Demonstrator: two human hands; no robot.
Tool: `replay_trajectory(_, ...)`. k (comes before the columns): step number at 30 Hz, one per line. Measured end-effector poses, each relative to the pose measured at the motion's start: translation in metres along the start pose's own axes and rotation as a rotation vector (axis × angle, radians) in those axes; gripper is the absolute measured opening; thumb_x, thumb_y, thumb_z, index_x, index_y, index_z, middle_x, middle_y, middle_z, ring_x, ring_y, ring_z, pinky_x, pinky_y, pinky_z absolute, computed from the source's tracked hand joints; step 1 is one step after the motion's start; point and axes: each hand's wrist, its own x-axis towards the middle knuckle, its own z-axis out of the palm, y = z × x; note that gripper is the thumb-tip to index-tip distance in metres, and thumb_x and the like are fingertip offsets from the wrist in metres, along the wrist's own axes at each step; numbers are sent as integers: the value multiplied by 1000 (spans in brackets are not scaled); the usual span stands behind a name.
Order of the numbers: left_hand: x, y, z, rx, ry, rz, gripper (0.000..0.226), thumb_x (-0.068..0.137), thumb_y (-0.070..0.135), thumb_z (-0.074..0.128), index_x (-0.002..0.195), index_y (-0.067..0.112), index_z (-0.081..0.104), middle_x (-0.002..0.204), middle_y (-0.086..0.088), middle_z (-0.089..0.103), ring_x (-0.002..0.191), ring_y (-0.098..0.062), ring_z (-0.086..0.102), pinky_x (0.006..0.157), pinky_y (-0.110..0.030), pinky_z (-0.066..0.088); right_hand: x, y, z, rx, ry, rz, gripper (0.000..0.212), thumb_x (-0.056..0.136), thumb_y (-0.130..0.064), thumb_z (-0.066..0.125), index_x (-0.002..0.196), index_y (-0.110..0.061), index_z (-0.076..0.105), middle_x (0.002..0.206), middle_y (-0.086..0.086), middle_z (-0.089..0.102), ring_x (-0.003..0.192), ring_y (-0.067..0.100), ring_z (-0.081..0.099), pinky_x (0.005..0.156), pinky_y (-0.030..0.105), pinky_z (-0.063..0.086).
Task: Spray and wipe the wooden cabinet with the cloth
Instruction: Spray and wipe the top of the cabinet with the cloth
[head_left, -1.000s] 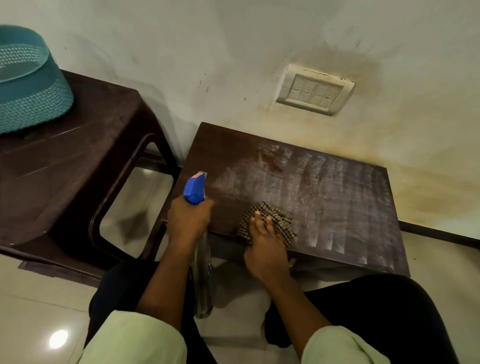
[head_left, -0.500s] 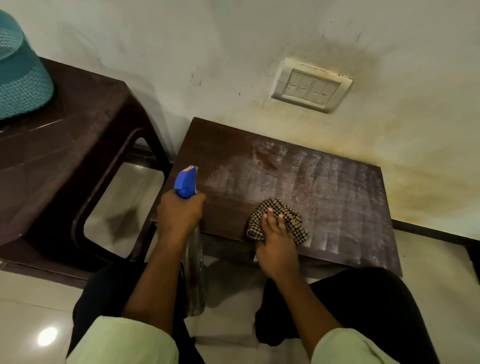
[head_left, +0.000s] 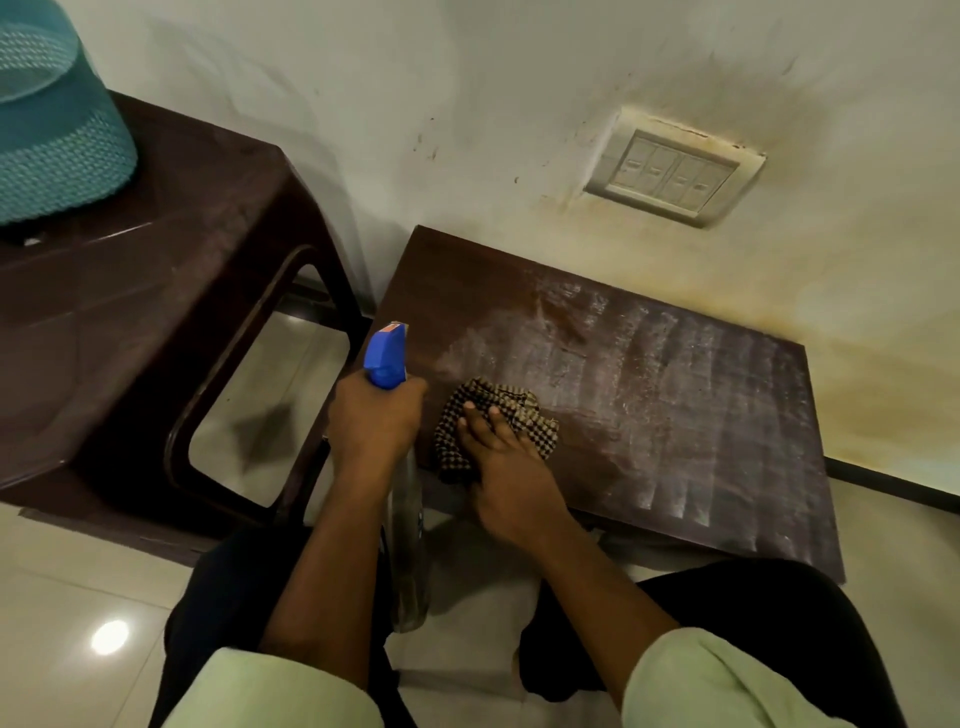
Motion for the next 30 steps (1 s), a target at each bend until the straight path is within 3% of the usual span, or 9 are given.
replay_trajectory(10,12,2,-6,-25,9,1,15,75,20,65,88,13,62,74,-9,62,66,-19,59,61,-32,48,75,-7,-34,-33,27,57,70,93,-19,47,153,-17,11,161,-2,-2,148,21,-3,119,45,8)
replay_trajectory(16,14,3,-9,-19,8,-7,9,78,21,64,85,17,59,77,-8,62,70,-19,60,70,-37,52,25,-9,-14,-76,-27,-176,70,92,-27,45,153,-20,11,161,-4,-2,148,19,-6,119,40,1)
replay_trajectory(19,15,4,-10,-15,24,-12,13,75,24,64,85,16,62,79,-11,66,72,-23,62,73,-40,54,25,-4,-18,-110,-48,-210,72,91,-25,47,153,-23,11,161,-7,-1,148,16,-5,118,38,1)
replay_trajectory(24,17,3,-4,5,-8,-5,15,76,22,65,88,14,61,77,-10,63,68,-19,59,67,-37,52,77,-8,-33,-80,26,-81,73,90,-18,48,153,-22,12,161,-6,-1,148,17,-4,119,42,3)
replay_trajectory(26,19,4,-2,7,-12,-8,17,77,23,66,90,14,61,81,-12,66,70,-20,61,70,-39,54,95,-16,-39,-51,27,-17,70,92,-19,46,153,-20,11,161,-5,-1,148,18,-6,118,44,2)
replay_trajectory(30,21,5,1,19,-27,10,15,79,21,65,92,14,60,78,-9,63,70,-18,59,64,-33,50,69,-20,-32,-28,7,-87,69,92,-29,44,153,-20,13,161,-5,0,148,19,-5,119,44,3)
